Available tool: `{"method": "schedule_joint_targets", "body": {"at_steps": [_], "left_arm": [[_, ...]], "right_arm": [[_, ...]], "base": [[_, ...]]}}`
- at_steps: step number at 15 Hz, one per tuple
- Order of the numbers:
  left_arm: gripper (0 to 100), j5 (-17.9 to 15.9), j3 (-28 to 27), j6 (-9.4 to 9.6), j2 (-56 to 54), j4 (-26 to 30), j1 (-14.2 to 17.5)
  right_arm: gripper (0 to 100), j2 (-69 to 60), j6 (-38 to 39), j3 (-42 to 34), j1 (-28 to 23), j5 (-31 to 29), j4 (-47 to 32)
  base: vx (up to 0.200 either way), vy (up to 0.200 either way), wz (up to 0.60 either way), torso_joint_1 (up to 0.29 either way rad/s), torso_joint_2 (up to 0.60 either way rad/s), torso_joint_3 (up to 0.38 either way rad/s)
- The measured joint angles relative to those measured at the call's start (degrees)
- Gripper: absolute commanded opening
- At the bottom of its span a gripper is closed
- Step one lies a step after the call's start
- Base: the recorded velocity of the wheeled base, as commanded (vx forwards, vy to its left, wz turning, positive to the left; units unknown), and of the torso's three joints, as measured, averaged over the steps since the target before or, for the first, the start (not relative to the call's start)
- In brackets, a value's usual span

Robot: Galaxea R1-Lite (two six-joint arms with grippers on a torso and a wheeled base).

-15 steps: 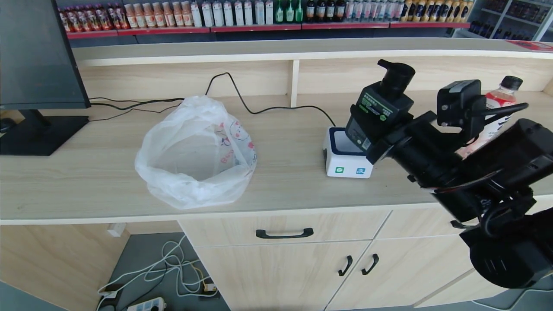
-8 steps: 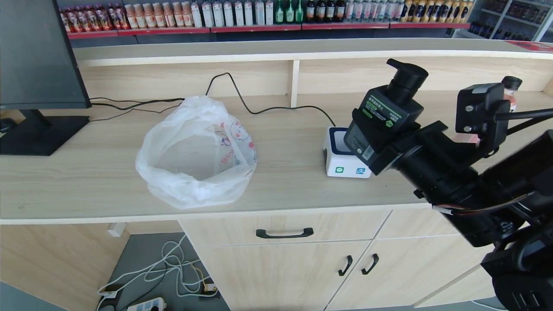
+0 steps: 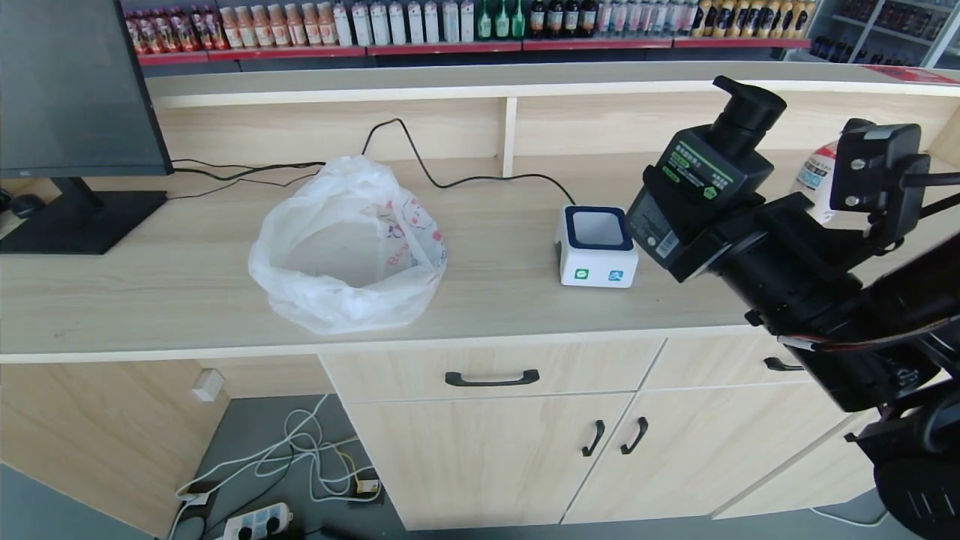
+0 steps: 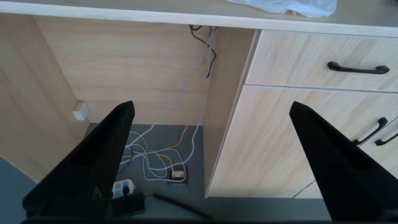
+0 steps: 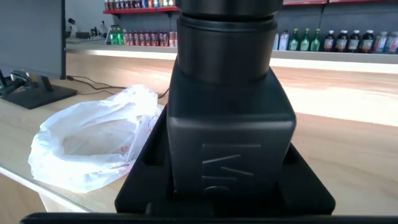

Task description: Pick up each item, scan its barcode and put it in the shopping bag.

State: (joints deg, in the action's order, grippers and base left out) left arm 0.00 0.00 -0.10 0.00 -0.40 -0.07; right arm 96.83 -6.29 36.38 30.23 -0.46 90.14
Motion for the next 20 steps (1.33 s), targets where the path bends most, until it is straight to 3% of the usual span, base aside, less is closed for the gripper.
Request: {"method": "schedule_joint_targets", "body": {"at_steps": [12, 14, 20], "left_arm": [[100, 0.00, 0.00, -0.11, 0.00, 0.00, 0.07], [100, 0.00, 0.00, -0.09, 0.00, -0.02, 0.05], [100, -0.05, 0.00, -0.06, 0.00, -0.04, 0.07]], "right_arm": [[0, -0.33, 0.39, -0.02, -0.48, 0.09, -0.15], [0, 0.06, 0.41, -0.41, -0.52, 0.15, -0.23], [0, 0.55, 0.39, -0.88, -0.66, 0.02, -0.04]], "base": [[0.000, 0.200, 0.00, 0.002, 0.00, 0.004], [0.000, 0.000, 0.00, 0.000, 0.00, 0.000], [0.000, 0.000, 0.60, 0.002, 0.00, 0.003]]}}
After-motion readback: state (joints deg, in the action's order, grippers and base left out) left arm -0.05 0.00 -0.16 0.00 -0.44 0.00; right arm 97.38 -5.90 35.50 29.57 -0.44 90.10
